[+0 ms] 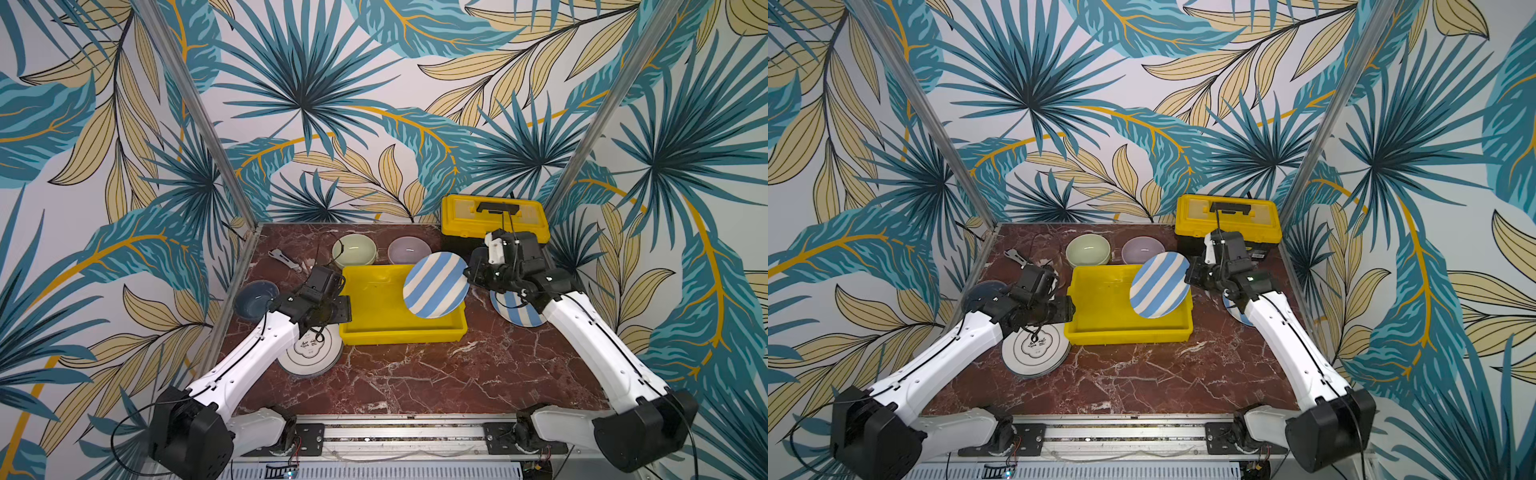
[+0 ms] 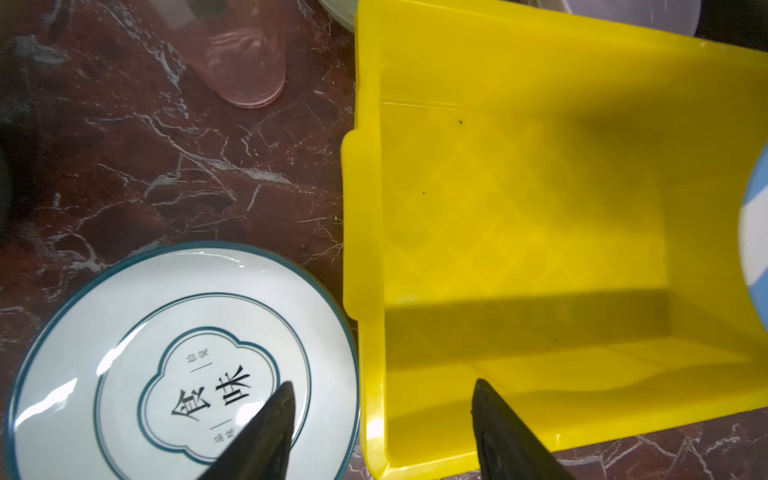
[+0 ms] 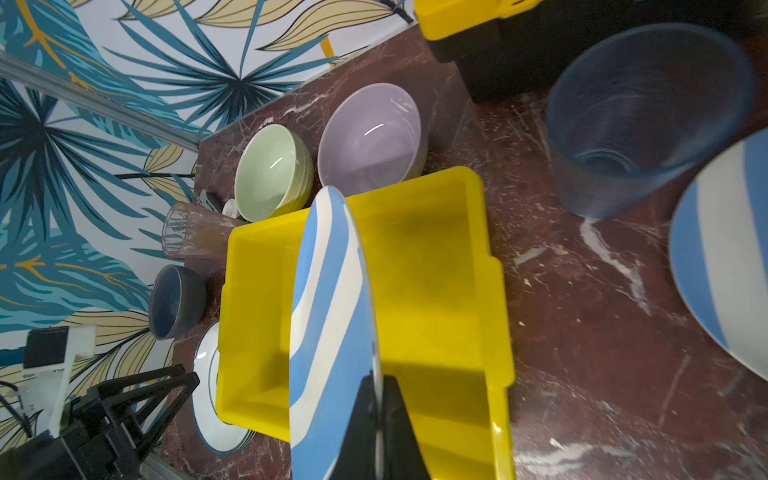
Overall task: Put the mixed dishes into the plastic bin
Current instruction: 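Lift the striped plate over the bin with right gripper while left gripper holds the rim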
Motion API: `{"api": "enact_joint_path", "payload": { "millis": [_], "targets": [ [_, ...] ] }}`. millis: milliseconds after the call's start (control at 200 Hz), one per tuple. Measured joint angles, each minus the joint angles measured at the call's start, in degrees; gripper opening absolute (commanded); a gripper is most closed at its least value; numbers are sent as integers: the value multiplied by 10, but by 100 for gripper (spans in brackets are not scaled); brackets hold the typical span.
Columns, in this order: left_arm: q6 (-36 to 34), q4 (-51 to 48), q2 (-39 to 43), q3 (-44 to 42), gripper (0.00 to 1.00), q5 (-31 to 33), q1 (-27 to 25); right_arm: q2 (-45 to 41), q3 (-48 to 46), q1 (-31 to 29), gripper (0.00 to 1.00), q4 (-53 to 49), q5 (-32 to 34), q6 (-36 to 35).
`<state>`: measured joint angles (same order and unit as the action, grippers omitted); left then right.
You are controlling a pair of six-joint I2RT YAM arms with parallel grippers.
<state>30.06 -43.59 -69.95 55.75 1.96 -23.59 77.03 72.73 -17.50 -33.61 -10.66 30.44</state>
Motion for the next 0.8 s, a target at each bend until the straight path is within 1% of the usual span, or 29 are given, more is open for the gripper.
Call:
{"api": "enact_joint_path", "payload": {
  "millis": [190,315,451,561,801],
  "targets": [
    [-7,2,-26,-1,58,-3,14,95,19,-51,0,68,14,-6],
    [-13,8,-44,-9,54,-12,16,137,21,-75,0,107,16,-13],
    [-15,12,-55,-11,50,-21,16,170,22,-96,0,147,12,-20],
    [-17,21,-63,-11,45,-26,17,194,22,-108,0,182,1,-23],
    [-26,30,-73,-11,37,-42,17,223,19,-126,0,239,-15,-24]
  ]
}}
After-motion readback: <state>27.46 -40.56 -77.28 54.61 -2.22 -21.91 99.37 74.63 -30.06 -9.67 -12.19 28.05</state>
